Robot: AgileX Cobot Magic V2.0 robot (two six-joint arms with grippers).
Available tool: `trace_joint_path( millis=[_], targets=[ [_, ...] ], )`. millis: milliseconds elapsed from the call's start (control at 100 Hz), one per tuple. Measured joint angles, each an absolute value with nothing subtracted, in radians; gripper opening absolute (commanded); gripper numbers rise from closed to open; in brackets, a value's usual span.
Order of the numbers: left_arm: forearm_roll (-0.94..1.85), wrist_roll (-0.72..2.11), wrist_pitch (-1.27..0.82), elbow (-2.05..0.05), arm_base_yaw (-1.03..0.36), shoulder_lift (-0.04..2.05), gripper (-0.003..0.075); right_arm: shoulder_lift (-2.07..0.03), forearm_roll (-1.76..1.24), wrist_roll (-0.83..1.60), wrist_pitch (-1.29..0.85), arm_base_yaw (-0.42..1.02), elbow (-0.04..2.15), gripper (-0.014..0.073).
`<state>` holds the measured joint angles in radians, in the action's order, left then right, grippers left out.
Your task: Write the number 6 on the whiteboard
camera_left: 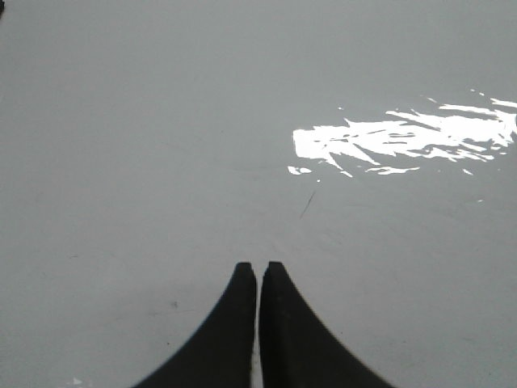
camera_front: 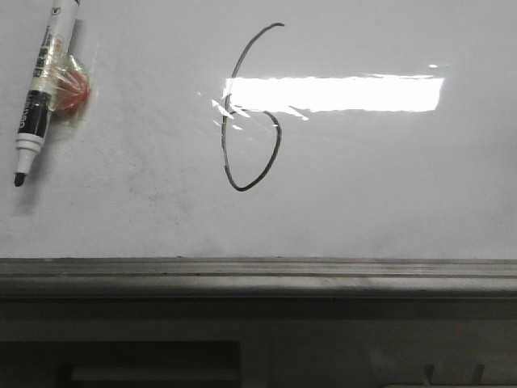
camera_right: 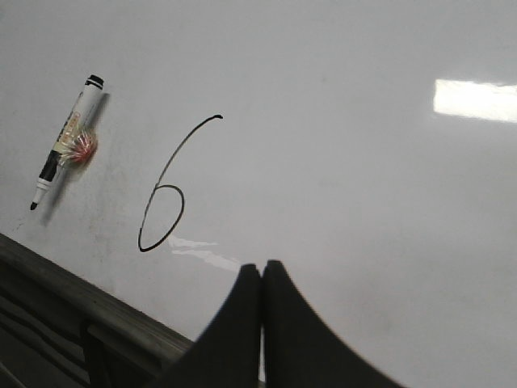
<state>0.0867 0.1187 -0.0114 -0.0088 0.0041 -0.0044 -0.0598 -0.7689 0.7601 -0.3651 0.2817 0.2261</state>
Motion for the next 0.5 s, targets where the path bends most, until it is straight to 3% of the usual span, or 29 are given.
trace_joint_path(
  millis=[350, 500],
  targets=[
    [0.087, 0.118, -0.011, -0.009, 0.004, -0.004, -0.0020, -0.060, -0.732, 0.760, -0.319, 0.282, 0.220, -0.0065],
    [0.087, 0.118, -0.011, -0.009, 0.004, -0.004, -0.0020, -0.060, -0.460, 0.612, -0.175, 0.266, 0.178, -0.0065]
  ],
)
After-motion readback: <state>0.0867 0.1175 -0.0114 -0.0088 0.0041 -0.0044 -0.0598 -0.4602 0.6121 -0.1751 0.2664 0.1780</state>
